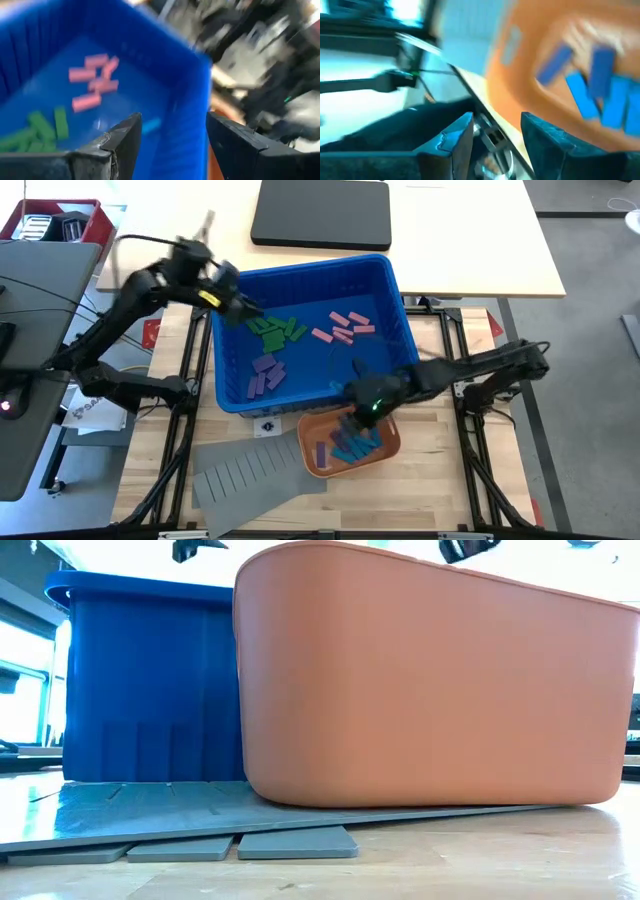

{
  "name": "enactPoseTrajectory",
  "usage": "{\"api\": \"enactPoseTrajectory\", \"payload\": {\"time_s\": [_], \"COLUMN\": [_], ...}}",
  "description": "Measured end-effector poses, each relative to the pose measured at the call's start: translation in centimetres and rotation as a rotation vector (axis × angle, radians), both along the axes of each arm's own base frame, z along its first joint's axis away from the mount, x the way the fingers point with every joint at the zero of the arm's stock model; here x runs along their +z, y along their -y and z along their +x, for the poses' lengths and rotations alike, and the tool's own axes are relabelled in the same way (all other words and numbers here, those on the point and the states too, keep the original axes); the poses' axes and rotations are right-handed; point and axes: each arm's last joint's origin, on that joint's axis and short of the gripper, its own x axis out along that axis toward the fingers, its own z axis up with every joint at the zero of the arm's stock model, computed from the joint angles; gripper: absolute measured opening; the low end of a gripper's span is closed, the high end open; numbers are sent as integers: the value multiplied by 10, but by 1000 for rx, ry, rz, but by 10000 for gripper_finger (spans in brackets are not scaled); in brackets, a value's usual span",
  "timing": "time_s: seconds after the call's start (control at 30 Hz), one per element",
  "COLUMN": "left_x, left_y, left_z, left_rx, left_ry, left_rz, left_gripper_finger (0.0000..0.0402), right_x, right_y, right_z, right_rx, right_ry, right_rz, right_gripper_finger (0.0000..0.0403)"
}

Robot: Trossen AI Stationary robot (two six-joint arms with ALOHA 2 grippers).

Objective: Sort blocks
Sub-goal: Put the purple block into the orange bin

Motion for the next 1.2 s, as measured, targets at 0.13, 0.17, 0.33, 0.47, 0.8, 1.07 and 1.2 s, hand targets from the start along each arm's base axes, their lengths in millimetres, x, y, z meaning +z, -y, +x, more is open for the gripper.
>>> {"api": "enactPoseTrajectory", "payload": {"time_s": [0.13,0.17,0.33,0.47,0.8,1.07,1.2], "left_x": [-21,-27,-64,-100,-197,-258,-272], "left_y": [3,4,4,-1,-30,-42,-46], "left_z": [23,30,61,87,146,164,169], "left_rx": [5,17,48,34,56,21,25], "left_ry": [-172,-223,-503,-717,-1055,-1247,-1266], "left_rz": [-44,-53,-154,-256,-302,-277,-227], "left_gripper_finger": [214,212,202,198,198,197,197], "right_x": [43,53,84,95,102,97,95], "right_y": [15,19,41,55,65,66,65], "right_z": [-9,-11,-12,-12,-13,-16,-17], "right_rx": [14,13,-33,-82,-68,-46,-35], "right_ry": [197,238,349,387,399,339,322], "right_rz": [-126,-161,-346,-447,-531,-535,-532], "right_gripper_finger": [160,160,161,161,161,161,161]}}
